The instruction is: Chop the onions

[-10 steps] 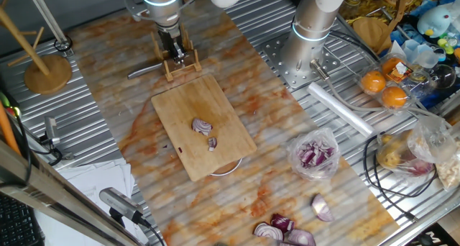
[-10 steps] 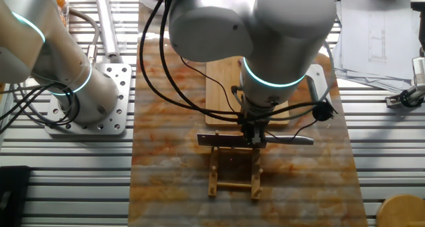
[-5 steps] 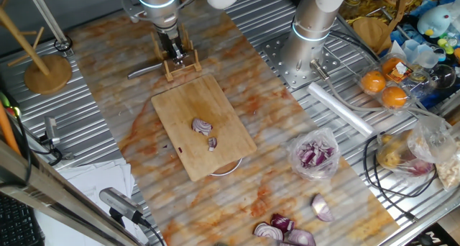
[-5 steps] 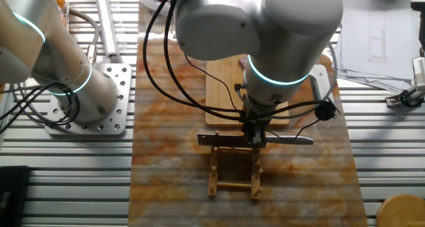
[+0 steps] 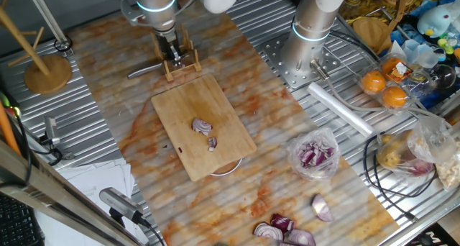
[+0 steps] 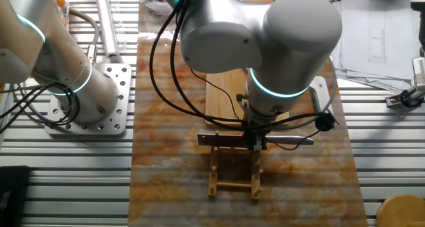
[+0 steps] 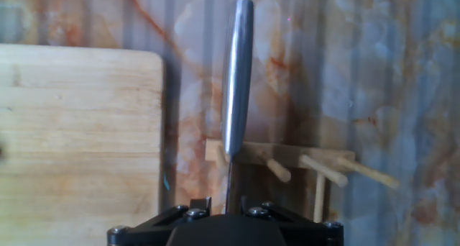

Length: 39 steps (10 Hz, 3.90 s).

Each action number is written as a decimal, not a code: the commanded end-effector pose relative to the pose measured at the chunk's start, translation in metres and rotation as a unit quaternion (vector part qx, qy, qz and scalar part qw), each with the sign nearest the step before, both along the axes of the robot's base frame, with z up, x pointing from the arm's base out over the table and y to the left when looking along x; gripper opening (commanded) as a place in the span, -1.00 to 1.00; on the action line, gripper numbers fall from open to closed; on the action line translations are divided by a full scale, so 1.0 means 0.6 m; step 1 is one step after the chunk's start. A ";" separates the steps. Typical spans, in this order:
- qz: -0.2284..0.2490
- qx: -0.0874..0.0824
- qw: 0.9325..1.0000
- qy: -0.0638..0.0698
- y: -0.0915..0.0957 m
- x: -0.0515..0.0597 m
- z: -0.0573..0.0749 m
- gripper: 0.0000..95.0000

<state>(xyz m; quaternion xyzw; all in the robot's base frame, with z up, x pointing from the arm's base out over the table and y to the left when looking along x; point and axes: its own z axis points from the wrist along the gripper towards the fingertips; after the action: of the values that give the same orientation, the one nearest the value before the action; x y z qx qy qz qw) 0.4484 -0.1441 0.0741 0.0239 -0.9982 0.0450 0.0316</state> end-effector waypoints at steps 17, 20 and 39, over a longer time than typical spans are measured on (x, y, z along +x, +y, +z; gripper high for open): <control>0.018 0.000 1.000 -0.015 -0.016 -0.015 -0.029 -0.60; 0.026 0.003 1.000 -0.017 -0.018 -0.014 -0.037 -0.60; 0.024 0.008 0.999 -0.024 -0.012 -0.017 -0.062 -1.00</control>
<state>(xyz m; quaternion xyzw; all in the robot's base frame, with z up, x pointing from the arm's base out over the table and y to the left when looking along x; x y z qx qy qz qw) 0.4384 -0.1517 0.0372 0.0470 -0.9981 0.0392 0.0065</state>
